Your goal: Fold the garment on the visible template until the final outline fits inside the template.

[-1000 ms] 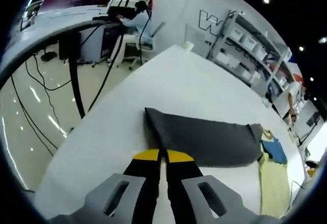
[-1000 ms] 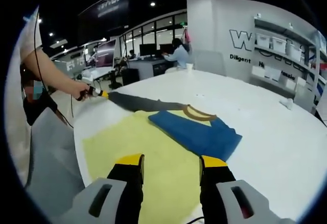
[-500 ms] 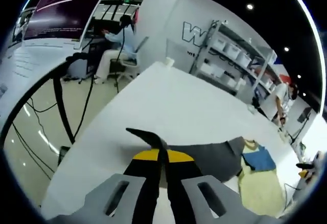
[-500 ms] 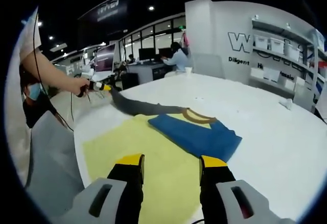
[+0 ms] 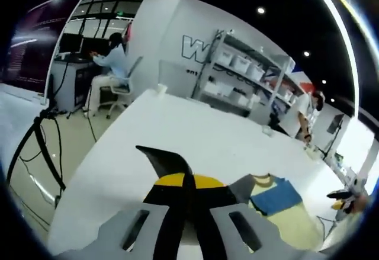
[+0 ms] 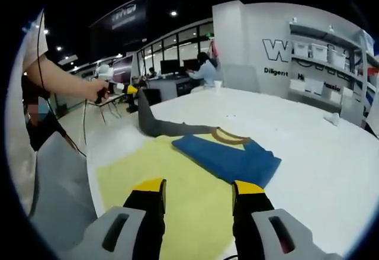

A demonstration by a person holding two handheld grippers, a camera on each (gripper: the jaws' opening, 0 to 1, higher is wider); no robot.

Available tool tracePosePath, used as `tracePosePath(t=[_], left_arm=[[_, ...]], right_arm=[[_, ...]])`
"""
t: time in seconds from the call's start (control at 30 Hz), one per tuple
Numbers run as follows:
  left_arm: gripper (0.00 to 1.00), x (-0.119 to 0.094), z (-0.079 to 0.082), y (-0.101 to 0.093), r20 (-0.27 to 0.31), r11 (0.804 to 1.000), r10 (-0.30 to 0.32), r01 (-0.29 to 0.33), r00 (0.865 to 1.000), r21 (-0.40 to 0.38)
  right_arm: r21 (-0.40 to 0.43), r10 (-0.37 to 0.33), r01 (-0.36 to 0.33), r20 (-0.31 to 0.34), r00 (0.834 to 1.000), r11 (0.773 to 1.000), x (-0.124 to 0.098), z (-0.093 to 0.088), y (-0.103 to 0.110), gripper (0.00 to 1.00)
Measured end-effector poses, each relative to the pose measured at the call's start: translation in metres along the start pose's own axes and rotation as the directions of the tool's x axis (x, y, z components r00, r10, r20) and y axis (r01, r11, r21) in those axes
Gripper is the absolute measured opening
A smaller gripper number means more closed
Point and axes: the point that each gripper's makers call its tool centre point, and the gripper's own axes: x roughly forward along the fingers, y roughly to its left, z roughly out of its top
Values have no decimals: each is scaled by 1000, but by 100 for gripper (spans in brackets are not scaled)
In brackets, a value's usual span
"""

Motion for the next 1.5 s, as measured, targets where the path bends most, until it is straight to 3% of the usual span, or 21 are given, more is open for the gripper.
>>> tracePosePath(t=[0.27, 0.47, 0.63, 1.03, 1.3, 1.5], left_arm=[[1, 20, 27, -73, 20, 990, -130, 129, 991, 63], [1, 35, 39, -113, 13, 973, -211, 209, 977, 102], [1, 48, 45, -149, -4, 951, -280, 277, 960, 137], [1, 69, 58, -213, -23, 900, -398, 395, 917, 183], [1, 80, 52, -258, -59, 855, -476, 478, 877, 201], [1, 89, 27, -293, -127, 811, -530, 545, 838, 211]], right_arm=[[9, 7, -7, 9, 1000, 1000, -1, 0, -3, 46], [13, 11, -11, 13, 1000, 1000, -2, -1, -4, 48], [19, 10, -11, 17, 1000, 1000, -4, -3, -6, 50], [32, -4, 3, 21, 1000, 999, -13, -8, -13, 52], [43, -9, 8, 27, 1000, 999, -14, -10, -16, 52], [49, -9, 8, 27, 1000, 999, -13, -12, -16, 52]])
